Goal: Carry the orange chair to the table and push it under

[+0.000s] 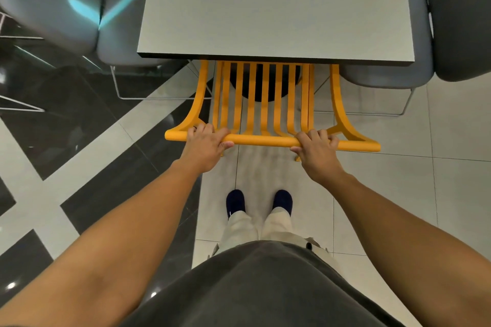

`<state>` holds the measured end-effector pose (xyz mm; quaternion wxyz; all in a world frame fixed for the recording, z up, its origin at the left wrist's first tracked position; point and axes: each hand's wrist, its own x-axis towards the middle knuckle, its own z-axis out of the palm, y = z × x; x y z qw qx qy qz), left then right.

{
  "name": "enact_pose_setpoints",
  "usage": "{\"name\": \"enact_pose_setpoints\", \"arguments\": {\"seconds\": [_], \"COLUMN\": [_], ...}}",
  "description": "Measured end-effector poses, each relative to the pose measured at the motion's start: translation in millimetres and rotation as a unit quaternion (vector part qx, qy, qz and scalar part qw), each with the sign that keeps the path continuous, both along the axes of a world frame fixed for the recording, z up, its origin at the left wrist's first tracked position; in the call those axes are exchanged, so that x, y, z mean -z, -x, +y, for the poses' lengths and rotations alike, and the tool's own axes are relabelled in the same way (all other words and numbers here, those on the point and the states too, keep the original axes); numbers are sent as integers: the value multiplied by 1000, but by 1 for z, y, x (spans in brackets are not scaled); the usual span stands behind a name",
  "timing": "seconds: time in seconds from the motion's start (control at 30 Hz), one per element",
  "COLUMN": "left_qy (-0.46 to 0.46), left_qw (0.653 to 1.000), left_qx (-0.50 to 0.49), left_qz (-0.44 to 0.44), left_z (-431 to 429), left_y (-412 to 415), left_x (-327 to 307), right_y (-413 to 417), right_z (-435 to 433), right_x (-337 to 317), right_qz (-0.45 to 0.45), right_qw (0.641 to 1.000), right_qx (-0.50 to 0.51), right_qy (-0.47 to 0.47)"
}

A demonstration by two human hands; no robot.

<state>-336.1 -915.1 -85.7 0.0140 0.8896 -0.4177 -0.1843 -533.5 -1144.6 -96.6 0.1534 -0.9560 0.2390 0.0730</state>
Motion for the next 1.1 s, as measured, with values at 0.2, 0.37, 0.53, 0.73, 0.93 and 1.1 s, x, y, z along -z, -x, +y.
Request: {"name": "enact_pose_setpoints", "arguments": {"seconds": [0.2,0.37,0.53,0.73,0.93,1.1], "left_qy": [1,6,2,-4,-34,-83], "left_qw": [1000,1000,1000,1000,999,989], "left_qx": [-2,7,10,13,-2,-14], "left_qz": [-7,-15,-13,-20,21,123], "left_z": [-4,-4,-3,-3,-2,-23], "left_y": [5,6,5,5,7,-14], "left_x": [2,3,2,2,-1,-31], "right_y": [4,5,4,4,4,-27], "right_z": [-7,-10,-7,-6,-3,-22], "right_x": [1,1,0,1,-8,-40], "right_qz": [-12,-4,8,3,56,131], "right_qw": [1000,1000,1000,1000,998,991], "right_qx": [-4,-6,-6,-6,-23,-28], "right_qy": [-3,-11,-3,6,21,-22]}}
